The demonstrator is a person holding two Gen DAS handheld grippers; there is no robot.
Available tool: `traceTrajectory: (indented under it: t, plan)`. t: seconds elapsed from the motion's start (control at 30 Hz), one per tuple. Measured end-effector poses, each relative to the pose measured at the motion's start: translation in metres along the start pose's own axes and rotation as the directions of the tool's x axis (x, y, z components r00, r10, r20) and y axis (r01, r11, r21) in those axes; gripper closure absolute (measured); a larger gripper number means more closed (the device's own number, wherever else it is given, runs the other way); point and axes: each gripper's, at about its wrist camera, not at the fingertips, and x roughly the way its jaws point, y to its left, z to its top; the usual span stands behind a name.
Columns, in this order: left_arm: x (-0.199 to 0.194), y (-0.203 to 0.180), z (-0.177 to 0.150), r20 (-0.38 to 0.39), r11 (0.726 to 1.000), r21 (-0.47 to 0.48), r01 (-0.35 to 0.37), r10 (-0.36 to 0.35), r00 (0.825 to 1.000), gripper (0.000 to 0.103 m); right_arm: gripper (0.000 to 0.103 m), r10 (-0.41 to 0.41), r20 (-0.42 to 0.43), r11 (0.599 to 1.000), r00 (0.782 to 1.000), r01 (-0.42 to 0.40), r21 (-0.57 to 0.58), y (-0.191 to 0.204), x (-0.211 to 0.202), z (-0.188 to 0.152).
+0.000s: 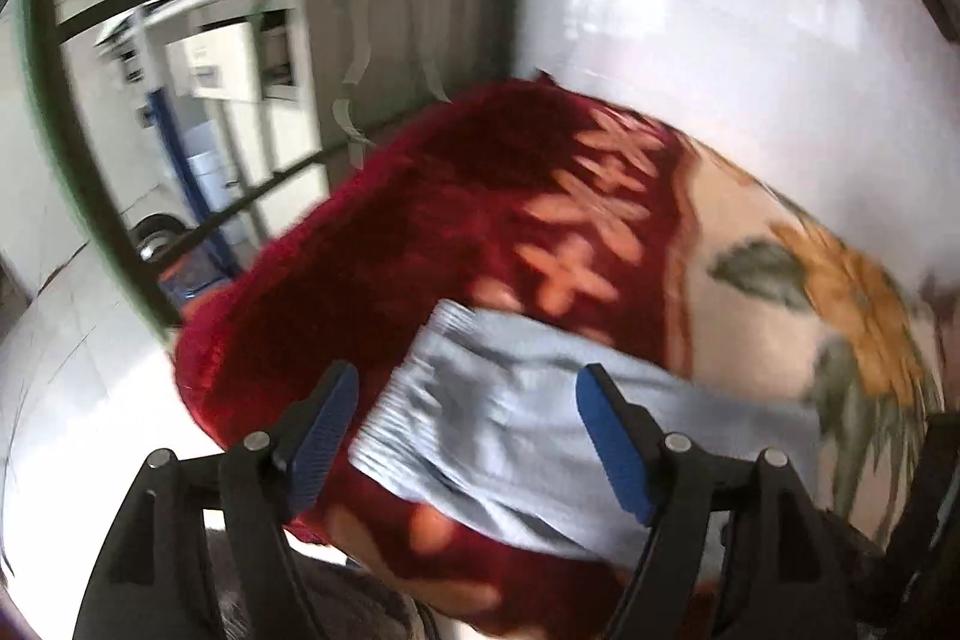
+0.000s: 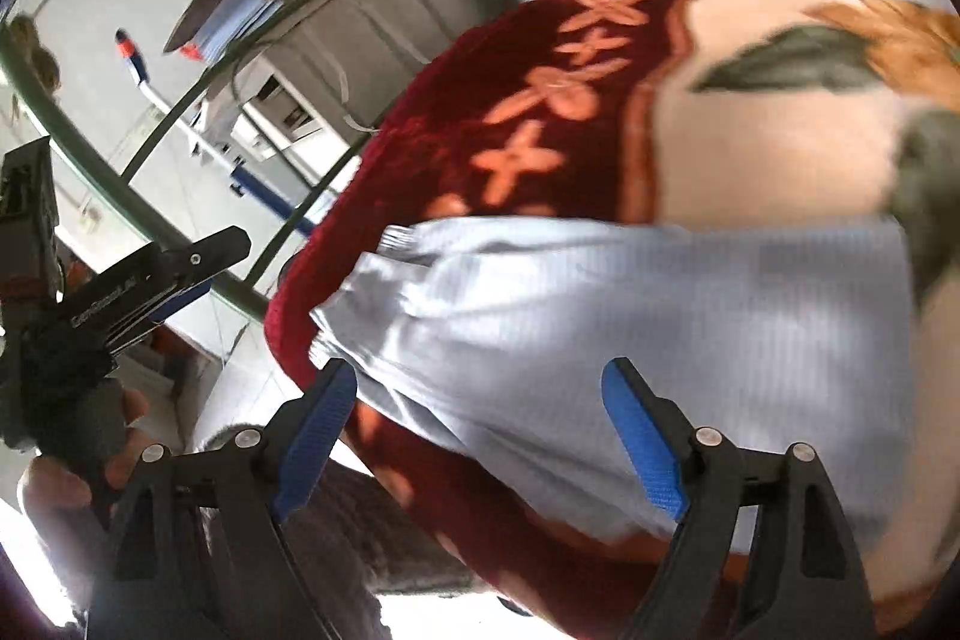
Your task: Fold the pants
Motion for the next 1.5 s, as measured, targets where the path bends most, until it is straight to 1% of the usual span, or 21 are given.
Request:
traceTrajectory:
  t: [0.07,0.13,0.2,0.23,0.27,0.37,0.5,0.63,0.8,1.0,1.03,1.1,1.17,1.2,1.23,1.3,1.33,1.37,1.4,1.47,1.5]
  plan:
    - [0.003,-0.022,-0.01,-0.03,0.999,0.032,0.041,-0.04,0.999,0.024,0.017,-0.025,-0.03,0.998,0.999,0.027,0.063,-0.023,-0.003,-0.011]
    - [0.011,-0.045,-0.021,-0.06,0.998,0.045,0.047,-0.045,0.997,0.024,0.017,-0.168,-0.073,0.986,0.983,0.169,0.012,-0.036,-0.001,-0.02]
    - [0.024,-0.072,-0.035,-0.083,0.996,0.085,0.038,-0.031,0.996,0.024,0.017,-0.333,-0.048,0.942,0.942,0.33,-0.057,-0.045,-0.001,-0.027]
    - [0.03,-0.082,-0.042,-0.097,0.993,0.107,0.039,-0.029,0.995,0.024,0.017,-0.409,-0.032,0.909,0.912,0.405,-0.099,-0.051,0.001,-0.03]
    - [0.039,-0.092,-0.049,-0.118,0.99,0.13,0.054,-0.039,0.992,0.024,0.02,-0.443,-0.029,0.89,0.896,0.437,-0.128,-0.055,0.004,-0.033]
    - [0.069,-0.116,-0.074,-0.192,0.978,0.18,0.104,-0.068,0.979,0.024,0.022,-0.476,-0.036,0.863,0.878,0.459,-0.21,-0.065,0.017,-0.041]
    - [0.117,-0.131,-0.106,-0.316,0.965,0.247,0.087,-0.005,0.949,0.022,0.021,-0.535,-0.02,0.81,0.845,0.506,-0.297,-0.058,0.029,-0.047]
    - [0.12,-0.134,-0.109,-0.278,0.959,0.271,0.085,-0.007,0.961,0.013,0.017,-0.51,-0.027,0.831,0.86,0.484,-0.275,-0.066,0.03,-0.045]
    - [0.119,-0.132,-0.116,-0.248,0.949,0.298,0.103,-0.027,0.968,0.011,0.014,-0.479,-0.036,0.854,0.877,0.456,-0.252,-0.069,0.029,-0.044]
    - [0.104,-0.102,-0.094,-0.266,0.956,0.168,0.242,-0.193,0.944,0.014,0.016,-0.394,0.01,0.895,0.919,0.386,-0.224,-0.067,0.01,-0.042]
    - [0.1,-0.095,-0.087,-0.243,0.956,0.167,0.24,-0.196,0.95,0.014,0.018,-0.365,0.044,0.907,0.93,0.366,-0.207,-0.067,0.001,-0.039]
    - [0.087,-0.073,-0.072,-0.147,0.966,0.166,0.2,-0.177,0.973,0.015,0.018,-0.303,0.138,0.94,0.943,0.32,-0.122,-0.074,-0.022,-0.029]
    - [0.079,-0.055,-0.061,-0.118,0.96,0.163,0.229,-0.211,0.97,0.023,0.017,-0.29,0.23,0.956,0.929,0.291,0.028,-0.095,-0.045,-0.016]
    - [0.079,-0.045,-0.056,-0.126,0.958,0.159,0.241,-0.222,0.967,0.031,0.016,-0.307,0.252,0.952,0.918,0.29,0.102,-0.109,-0.051,-0.011]
    - [0.08,-0.029,-0.051,-0.122,0.968,0.137,0.21,-0.194,0.973,0.039,0.015,-0.34,0.243,0.935,0.909,0.3,0.187,-0.128,-0.052,-0.008]
    - [0.088,0.002,-0.043,-0.105,0.99,0.057,0.129,-0.123,0.987,0.039,0.016,-0.348,0.166,0.909,0.922,0.289,0.3,-0.161,-0.043,-0.008]
    - [0.093,0.018,-0.038,-0.106,0.993,-0.008,0.121,-0.121,0.987,0.039,0.024,-0.309,0.112,0.897,0.944,0.251,0.364,-0.179,-0.033,-0.011]
    - [0.098,0.038,-0.033,-0.112,0.984,-0.105,0.146,-0.158,0.981,0.038,0.034,-0.285,0.101,0.891,0.953,0.225,0.395,-0.186,-0.029,-0.014]
    - [0.105,0.06,-0.029,-0.116,0.949,-0.233,0.214,-0.246,0.962,0.037,0.037,-0.275,0.107,0.895,0.955,0.213,0.392,-0.186,-0.028,-0.014]
    - [0.111,0.085,-0.028,-0.086,0.881,-0.366,0.299,-0.352,0.932,0.036,0.079,-0.161,0.054,0.938,0.985,0.136,0.318,-0.176,-0.018,-0.006]
    - [0.111,0.091,-0.025,-0.072,0.867,-0.381,0.321,-0.374,0.924,0.033,0.08,-0.131,0.002,0.947,0.991,0.125,0.295,-0.17,-0.009,-0.002]
